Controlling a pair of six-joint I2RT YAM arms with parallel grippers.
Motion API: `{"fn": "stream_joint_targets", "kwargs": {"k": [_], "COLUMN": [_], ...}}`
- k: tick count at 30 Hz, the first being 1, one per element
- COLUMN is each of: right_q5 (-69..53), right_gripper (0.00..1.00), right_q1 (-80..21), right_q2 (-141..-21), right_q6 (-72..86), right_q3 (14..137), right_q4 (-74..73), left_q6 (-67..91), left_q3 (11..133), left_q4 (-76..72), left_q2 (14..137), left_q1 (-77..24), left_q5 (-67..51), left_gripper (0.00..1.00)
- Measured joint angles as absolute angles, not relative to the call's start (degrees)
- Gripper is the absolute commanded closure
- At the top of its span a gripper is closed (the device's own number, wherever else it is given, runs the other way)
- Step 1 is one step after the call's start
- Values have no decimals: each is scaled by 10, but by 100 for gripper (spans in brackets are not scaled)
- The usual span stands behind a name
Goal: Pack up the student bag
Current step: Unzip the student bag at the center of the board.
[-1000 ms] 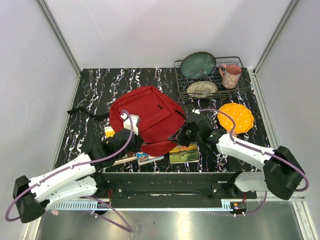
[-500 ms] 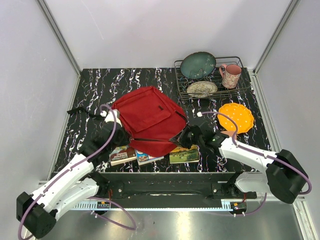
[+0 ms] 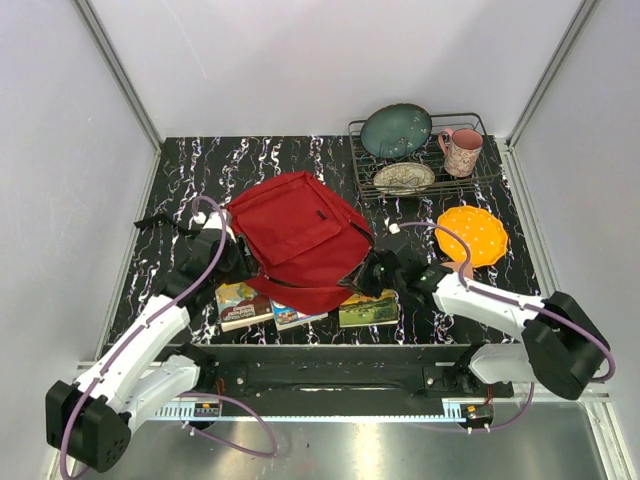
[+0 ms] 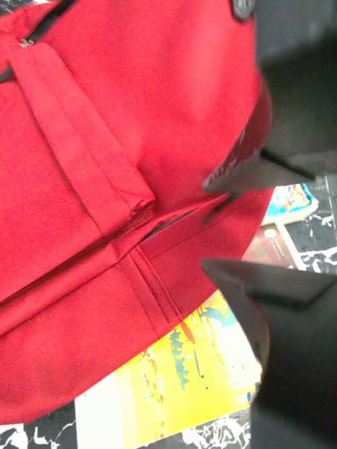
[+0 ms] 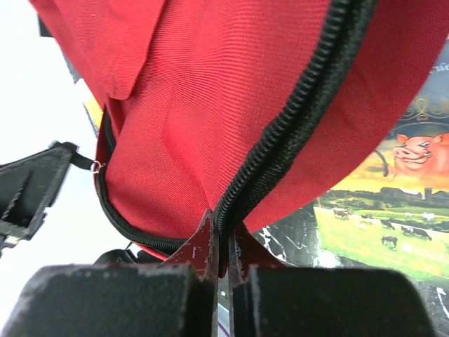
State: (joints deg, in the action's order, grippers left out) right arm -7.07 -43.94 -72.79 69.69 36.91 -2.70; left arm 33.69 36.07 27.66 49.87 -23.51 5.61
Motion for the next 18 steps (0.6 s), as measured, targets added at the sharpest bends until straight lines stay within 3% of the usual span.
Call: {"fn": "stream_joint_targets", "kwargs": {"k": [5,10,11,14,17,18], "right_q5": [-83,-99,-101,-112,-117,-116], "right_gripper": [97,90,80,71,80,88], "right_q1": [-436,-435,-435,-435,-435,-435], "right_q2": [-763,-806,-809,-836,-848,-848], "right_q6": [686,668,667,655,643,641], "right_q3": [369,381,383,403,410,410], "right_q4": [-25,-12,-11,-9,-1,0], "left_q6": [302,247,232,188,156,152], "left_q3": [370,406,418,457,481,482], "left_q4": [280,283,282,281,274,274], "left_q2": [477,442,443,468,508,517], "left_q1": [-223,-224,-225,-244,-286,-295], "left_q5": [44,-13,-33,-77,-91,-91], "left_gripper": [9,5,6,5,7,7]}}
